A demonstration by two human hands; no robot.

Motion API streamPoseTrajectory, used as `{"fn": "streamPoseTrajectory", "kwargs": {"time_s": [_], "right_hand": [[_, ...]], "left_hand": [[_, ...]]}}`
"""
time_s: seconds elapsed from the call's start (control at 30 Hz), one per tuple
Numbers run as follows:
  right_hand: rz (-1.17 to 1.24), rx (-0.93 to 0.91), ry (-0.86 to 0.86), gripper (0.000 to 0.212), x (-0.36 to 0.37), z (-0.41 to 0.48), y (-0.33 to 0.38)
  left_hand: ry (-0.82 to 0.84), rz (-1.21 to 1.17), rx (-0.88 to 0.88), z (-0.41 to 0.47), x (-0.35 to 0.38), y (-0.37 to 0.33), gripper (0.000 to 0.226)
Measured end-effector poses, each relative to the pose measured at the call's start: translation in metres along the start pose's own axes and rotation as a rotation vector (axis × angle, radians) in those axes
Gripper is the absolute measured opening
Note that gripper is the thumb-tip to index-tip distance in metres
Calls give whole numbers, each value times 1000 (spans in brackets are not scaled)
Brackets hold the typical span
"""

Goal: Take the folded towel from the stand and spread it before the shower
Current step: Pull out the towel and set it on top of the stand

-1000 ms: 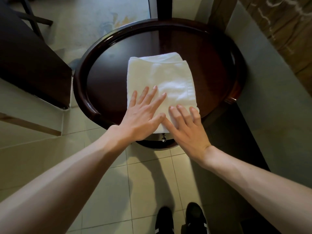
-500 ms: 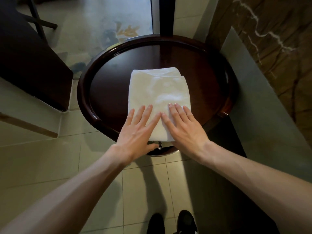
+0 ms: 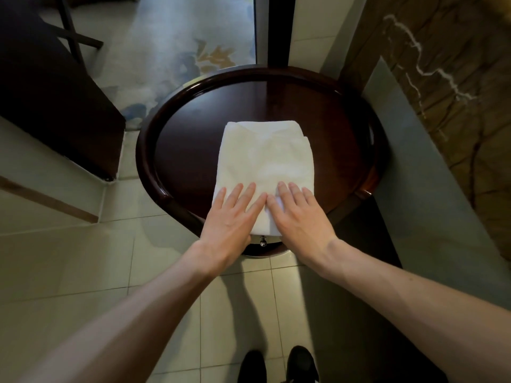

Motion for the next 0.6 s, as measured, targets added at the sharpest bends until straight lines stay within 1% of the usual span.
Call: {"fn": "streamPoseTrajectory", "kwargs": {"time_s": [0.23, 0.33, 0.4, 0.6], "right_hand": [[59, -79, 50, 53, -21, -12, 3], [104, -107, 42, 42, -41, -14, 3], [125, -123, 34, 38, -57, -14, 1], [160, -136, -12, 37, -121, -9, -12]], "left_hand": [[10, -57, -22, -19, -16, -3, 84], [3, -76, -50, -24, -31, 1, 83], [-37, -104, -52, -25, -48, 6, 77], [-137, -171, -62, -24, -114, 25, 58]]}}
Point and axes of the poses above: each hand's wrist, its own z-axis towards the middle knuckle, its own x-axis out of the palm, y = z × x, the point moved 9 cm from there along z, towards the middle knuckle, and after that the axes turned 1 degree about -y, right-handed, at the moved point
